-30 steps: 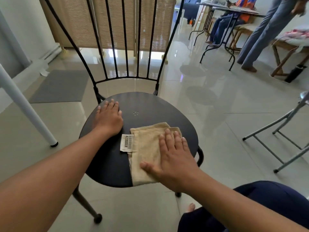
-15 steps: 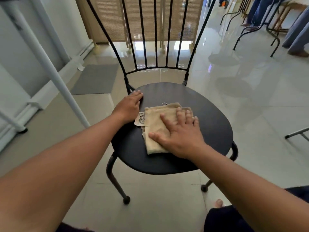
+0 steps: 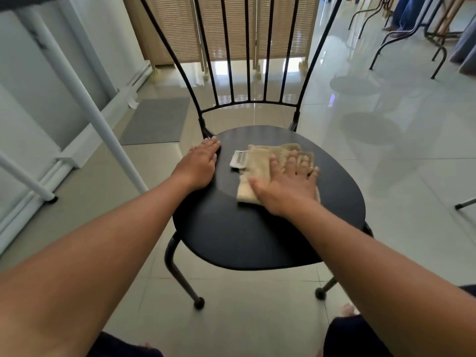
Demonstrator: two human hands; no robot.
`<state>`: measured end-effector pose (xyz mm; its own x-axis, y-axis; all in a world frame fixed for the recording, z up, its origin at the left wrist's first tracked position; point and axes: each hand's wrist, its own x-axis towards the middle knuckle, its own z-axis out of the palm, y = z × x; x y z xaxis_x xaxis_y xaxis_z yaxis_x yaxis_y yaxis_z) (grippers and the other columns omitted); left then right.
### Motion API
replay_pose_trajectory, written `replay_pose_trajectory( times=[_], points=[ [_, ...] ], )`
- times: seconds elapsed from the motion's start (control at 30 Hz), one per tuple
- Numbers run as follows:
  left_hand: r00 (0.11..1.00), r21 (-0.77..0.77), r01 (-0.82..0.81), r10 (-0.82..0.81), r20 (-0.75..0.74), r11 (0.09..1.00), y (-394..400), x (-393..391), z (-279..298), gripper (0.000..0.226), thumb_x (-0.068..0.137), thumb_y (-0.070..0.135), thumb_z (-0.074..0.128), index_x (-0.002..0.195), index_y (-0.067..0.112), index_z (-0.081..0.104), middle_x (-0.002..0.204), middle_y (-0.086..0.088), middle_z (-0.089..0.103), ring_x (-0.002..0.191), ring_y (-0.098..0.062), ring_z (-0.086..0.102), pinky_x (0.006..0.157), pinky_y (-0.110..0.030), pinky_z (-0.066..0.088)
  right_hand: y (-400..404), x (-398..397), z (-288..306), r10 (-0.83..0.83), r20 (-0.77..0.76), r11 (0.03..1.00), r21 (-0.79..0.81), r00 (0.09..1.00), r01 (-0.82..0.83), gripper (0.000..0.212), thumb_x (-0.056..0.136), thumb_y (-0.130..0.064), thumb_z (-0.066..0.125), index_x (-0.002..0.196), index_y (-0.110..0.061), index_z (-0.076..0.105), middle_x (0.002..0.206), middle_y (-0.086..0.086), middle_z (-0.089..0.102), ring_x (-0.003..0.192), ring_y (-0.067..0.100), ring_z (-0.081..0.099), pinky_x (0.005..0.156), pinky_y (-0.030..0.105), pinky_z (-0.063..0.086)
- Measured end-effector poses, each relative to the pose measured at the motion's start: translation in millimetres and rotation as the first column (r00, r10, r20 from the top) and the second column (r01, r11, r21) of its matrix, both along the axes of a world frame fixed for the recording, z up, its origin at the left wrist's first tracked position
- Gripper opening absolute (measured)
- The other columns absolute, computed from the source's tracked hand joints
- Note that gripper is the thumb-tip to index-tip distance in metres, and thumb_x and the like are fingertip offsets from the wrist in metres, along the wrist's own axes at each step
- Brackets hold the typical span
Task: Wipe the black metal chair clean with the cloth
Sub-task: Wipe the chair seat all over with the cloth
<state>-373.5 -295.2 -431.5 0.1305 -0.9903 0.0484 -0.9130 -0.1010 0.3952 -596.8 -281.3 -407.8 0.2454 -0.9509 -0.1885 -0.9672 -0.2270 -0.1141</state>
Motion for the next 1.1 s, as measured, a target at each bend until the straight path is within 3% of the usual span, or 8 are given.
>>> replay_pose_trajectory(
  times=[0.17,0.33,0.43,0.6,0.77,1.1],
  points=[
    [0.999,-0.003,0.042,-0.042,-0.009,0.999,-4.5,5.3,-2.5,0.048,0.106,0.015,0.034,0.153,0.013,0.030,0.164,-0.002,0.017,0.151,-0.014,0.012,0.120,-0.031,0.005,77.6,43.6,-4.2,0.117,0.106,0.993,-0.005,0.987,-0.117,0.097,0.084,-0.081,0.016,0.158,-0.022,-0.007,0.160,0.022,-0.021,0.146,0.043,-0.024,0.115,0.060,-0.013],
    [1.000,0.003,0.027,-0.027,0.008,1.000,-9.1,6.3,-3.5,0.048,0.105,0.014,0.035,0.153,0.012,0.029,0.163,-0.003,0.018,0.151,-0.015,0.014,0.121,-0.032,0.007,106.4,38.8,-4.9,0.184,0.100,0.982,0.016,0.978,-0.187,0.084,0.093,-0.069,0.012,0.156,-0.020,-0.015,0.158,0.017,-0.032,0.143,0.037,-0.034,0.114,0.057,-0.018],
    [1.000,-0.019,0.014,-0.014,0.004,1.000,-4.2,3.9,-5.5,0.049,0.105,0.017,0.032,0.154,0.014,0.029,0.164,0.000,0.017,0.151,-0.012,0.012,0.122,-0.032,0.005,93.2,-2.1,-4.0,0.171,0.061,0.985,0.010,0.983,-0.172,0.078,0.096,-0.064,0.010,0.155,-0.021,-0.017,0.159,0.012,-0.031,0.145,0.032,-0.031,0.118,0.053,-0.016],
    [0.999,-0.010,0.017,-0.016,0.039,1.000,-0.8,1.9,-4.2,0.050,0.106,0.021,0.029,0.155,0.016,0.025,0.164,0.002,0.014,0.151,-0.011,0.008,0.122,-0.029,0.001,44.6,-83.1,-1.0,-0.006,-0.034,1.000,-0.020,0.999,0.006,0.074,0.098,-0.061,0.010,0.156,-0.022,-0.014,0.163,0.010,-0.022,0.150,0.029,-0.020,0.121,0.049,-0.010],
    [0.995,0.003,0.015,-0.015,0.103,1.000,0.9,-2.2,-5.0,0.053,0.106,0.029,0.027,0.156,0.015,0.021,0.165,0.003,0.010,0.151,-0.009,0.005,0.122,-0.029,0.000,-20.4,-88.0,-2.8,-0.159,-0.010,0.987,-0.041,0.987,0.158,0.074,0.098,-0.059,0.014,0.158,-0.020,-0.004,0.165,0.011,-0.013,0.152,0.031,-0.010,0.121,0.051,-0.005],
    [0.993,0.012,-0.040,0.039,0.110,0.999,-19.8,-24.0,2.7,0.054,0.106,0.029,0.026,0.157,0.013,0.018,0.165,-0.001,0.009,0.152,-0.013,0.005,0.122,-0.029,0.002,-83.7,-10.3,-16.0,0.037,0.102,0.994,-0.102,0.994,-0.027,0.067,0.099,-0.051,0.010,0.159,-0.021,0.000,0.166,0.005,-0.009,0.152,0.024,-0.013,0.121,0.050,-0.006]
  ],
)
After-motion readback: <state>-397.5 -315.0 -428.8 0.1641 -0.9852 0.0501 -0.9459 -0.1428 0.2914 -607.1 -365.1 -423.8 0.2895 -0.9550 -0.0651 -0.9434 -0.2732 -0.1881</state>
